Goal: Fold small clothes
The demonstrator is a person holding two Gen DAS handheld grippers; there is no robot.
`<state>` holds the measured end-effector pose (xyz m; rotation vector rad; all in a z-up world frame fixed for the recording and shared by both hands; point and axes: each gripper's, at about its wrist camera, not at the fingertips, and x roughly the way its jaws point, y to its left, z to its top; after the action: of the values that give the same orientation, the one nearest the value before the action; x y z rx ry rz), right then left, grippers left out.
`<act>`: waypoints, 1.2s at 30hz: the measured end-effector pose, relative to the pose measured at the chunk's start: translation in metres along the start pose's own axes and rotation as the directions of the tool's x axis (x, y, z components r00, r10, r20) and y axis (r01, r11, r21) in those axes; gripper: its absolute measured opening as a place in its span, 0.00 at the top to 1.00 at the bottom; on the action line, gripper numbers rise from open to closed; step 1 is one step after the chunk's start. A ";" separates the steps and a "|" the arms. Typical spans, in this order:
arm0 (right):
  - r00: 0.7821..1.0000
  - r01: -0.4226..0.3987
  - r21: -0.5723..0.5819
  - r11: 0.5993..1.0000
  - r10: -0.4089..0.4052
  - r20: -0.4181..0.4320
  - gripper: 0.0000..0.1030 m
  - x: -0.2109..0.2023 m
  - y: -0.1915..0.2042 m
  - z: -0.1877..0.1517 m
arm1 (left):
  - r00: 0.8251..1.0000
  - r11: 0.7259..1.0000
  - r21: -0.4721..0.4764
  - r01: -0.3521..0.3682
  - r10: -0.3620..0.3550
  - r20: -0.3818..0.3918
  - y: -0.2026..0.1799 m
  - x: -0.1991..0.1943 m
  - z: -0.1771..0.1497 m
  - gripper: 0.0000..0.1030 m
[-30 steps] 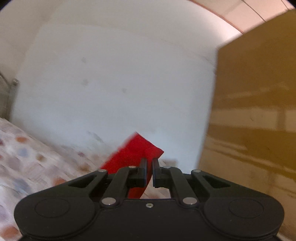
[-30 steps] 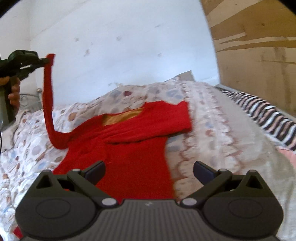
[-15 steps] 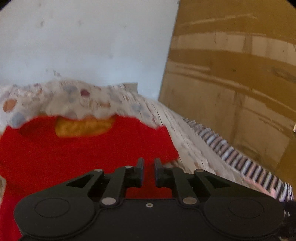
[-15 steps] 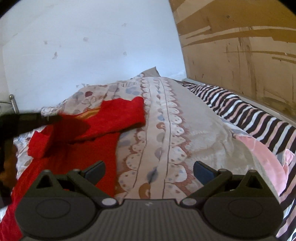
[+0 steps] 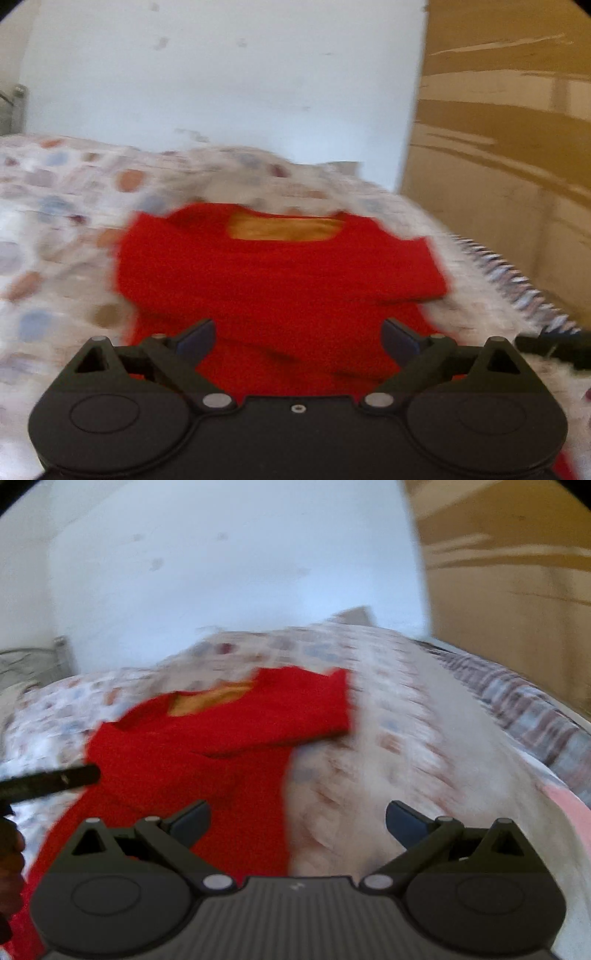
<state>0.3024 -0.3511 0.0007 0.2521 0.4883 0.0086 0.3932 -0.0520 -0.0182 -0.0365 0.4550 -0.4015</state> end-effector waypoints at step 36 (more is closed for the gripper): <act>0.825 -0.555 -0.226 0.800 0.494 -0.274 0.95 0.318 0.257 0.159 | 0.999 0.928 -0.370 -0.051 0.047 -0.019 0.191 0.080 0.022 0.92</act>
<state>0.6703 -0.1180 0.0510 0.0824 0.5992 0.6630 0.5395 0.0918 -0.0552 -0.3902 0.5360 -0.2617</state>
